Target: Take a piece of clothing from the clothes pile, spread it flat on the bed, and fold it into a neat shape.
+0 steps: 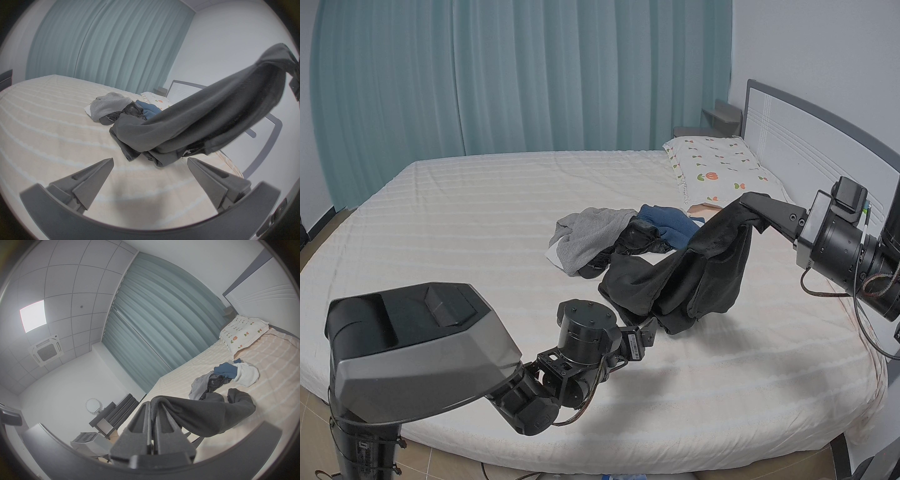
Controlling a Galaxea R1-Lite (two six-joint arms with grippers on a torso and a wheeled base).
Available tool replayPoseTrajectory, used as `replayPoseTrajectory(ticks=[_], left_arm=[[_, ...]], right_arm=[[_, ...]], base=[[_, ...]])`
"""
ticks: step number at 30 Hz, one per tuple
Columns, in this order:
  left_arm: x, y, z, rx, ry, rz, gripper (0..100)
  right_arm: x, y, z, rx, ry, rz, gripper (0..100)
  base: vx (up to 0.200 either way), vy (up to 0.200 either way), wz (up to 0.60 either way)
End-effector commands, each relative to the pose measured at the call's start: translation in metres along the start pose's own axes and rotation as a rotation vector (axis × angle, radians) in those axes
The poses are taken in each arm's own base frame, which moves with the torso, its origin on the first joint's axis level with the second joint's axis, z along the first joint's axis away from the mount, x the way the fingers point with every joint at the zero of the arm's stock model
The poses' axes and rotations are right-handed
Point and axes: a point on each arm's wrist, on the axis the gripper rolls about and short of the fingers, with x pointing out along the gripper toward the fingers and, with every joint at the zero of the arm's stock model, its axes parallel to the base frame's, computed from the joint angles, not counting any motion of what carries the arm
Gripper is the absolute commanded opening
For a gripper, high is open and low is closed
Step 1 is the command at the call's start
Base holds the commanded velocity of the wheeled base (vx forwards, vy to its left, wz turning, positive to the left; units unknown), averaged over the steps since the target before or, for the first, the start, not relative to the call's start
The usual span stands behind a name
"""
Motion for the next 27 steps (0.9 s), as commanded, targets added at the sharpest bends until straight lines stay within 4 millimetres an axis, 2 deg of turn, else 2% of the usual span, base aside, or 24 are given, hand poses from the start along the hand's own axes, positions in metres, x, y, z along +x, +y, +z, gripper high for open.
replayPoseTrajectory(ticks=[1, 8, 21, 27], left_arm=[[0.015, 0.004, -0.007, -0.032, -0.006, 0.013, 100], [0.019, 0.005, -0.009, -0.05, -0.041, -0.015, 100], [0.025, 0.017, -0.033, -0.105, -0.074, -0.029, 100], [0.027, 0.022, -0.044, -0.12, -0.084, -0.032, 100]], right_arm=[[-0.015, 0.01, 0.004, -0.006, -0.016, 0.041, 0], [-0.026, 0.022, 0.006, -0.009, -0.028, 0.088, 0], [-0.042, 0.036, 0.009, -0.012, -0.035, 0.151, 0], [-0.042, 0.042, -0.01, 0.017, 0.106, 0.148, 0]], base=[[0.0, 0.0, 0.0], [0.0, 0.0, 0.0], [0.0, 0.0, 0.0], [0.0, 0.0, 0.0]])
